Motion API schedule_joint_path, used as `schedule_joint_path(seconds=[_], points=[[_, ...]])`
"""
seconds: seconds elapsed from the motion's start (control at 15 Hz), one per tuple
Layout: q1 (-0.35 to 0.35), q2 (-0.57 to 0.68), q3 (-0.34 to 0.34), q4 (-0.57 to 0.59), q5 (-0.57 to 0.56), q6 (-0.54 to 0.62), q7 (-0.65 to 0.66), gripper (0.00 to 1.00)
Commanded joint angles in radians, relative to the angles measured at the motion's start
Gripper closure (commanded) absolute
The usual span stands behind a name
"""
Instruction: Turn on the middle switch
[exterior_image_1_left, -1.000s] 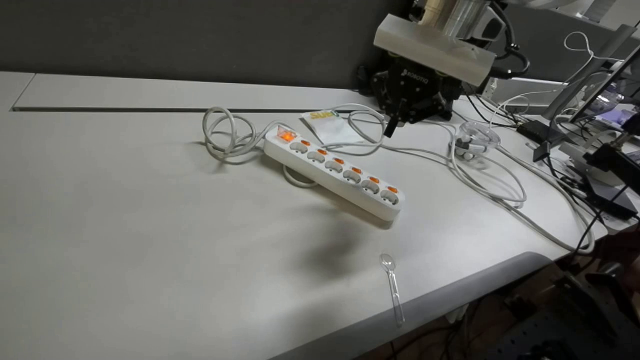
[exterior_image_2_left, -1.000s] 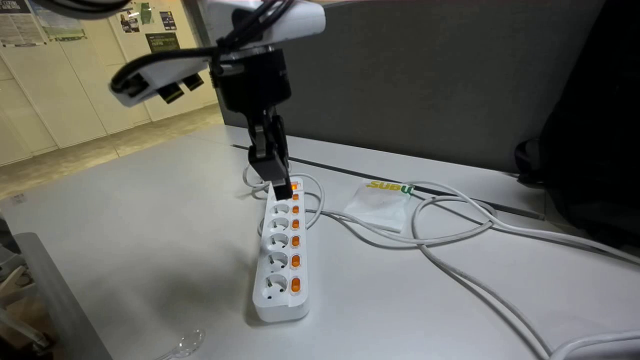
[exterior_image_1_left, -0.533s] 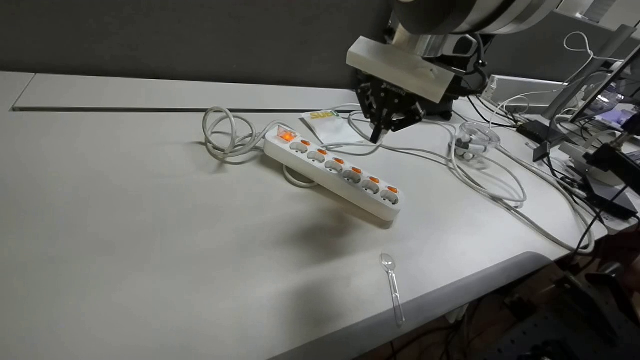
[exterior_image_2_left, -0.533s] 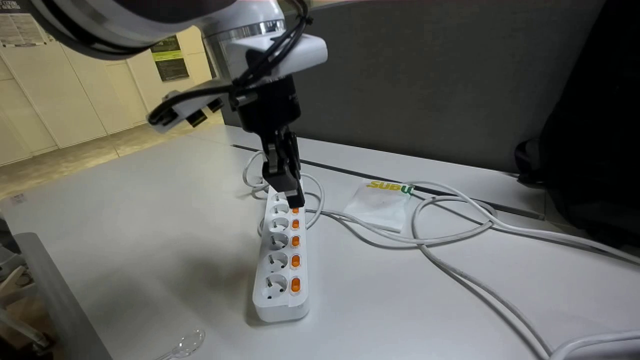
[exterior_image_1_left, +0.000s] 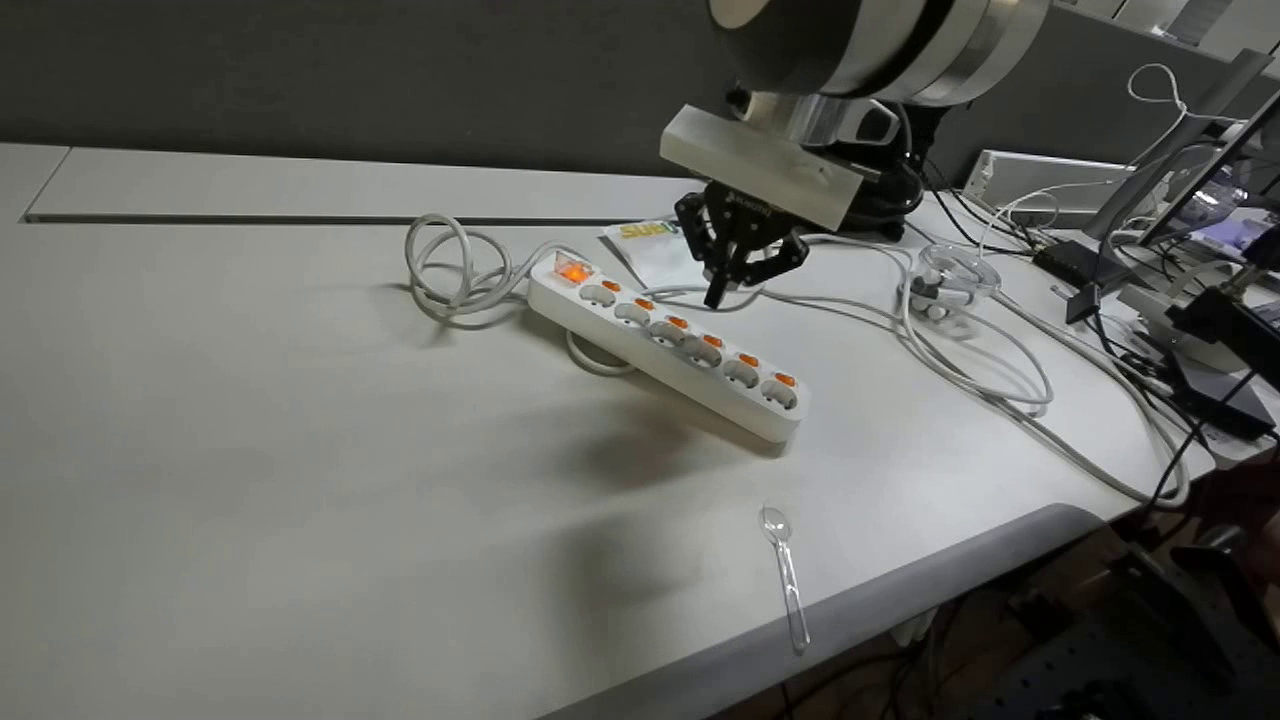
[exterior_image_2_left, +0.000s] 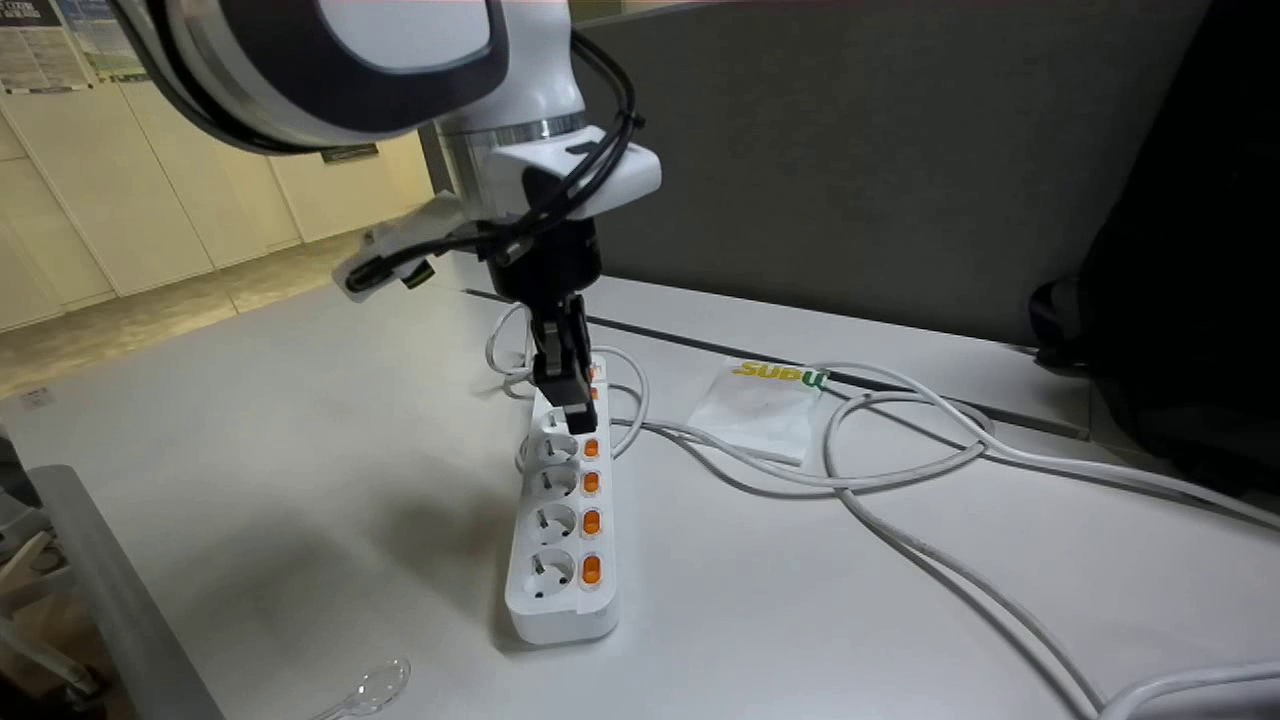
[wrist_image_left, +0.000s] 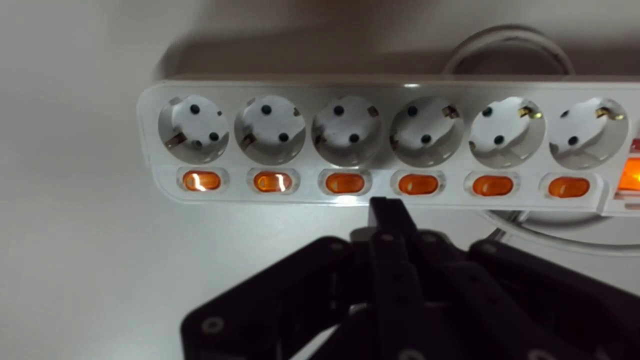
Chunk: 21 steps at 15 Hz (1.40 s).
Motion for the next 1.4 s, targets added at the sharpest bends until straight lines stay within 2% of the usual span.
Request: schedule_joint_path(seconds=[0.0,0.4,1.33], points=[[0.018,0.006,-0.014,0.009,0.035,-0.003,-0.037,0.99],[0.012,0.019,-0.007,0.022,0.049,0.002,-0.064,1.0],[0.072,0.098,-0.056,0.074,0.015,0.041,-0.114,1.0]])
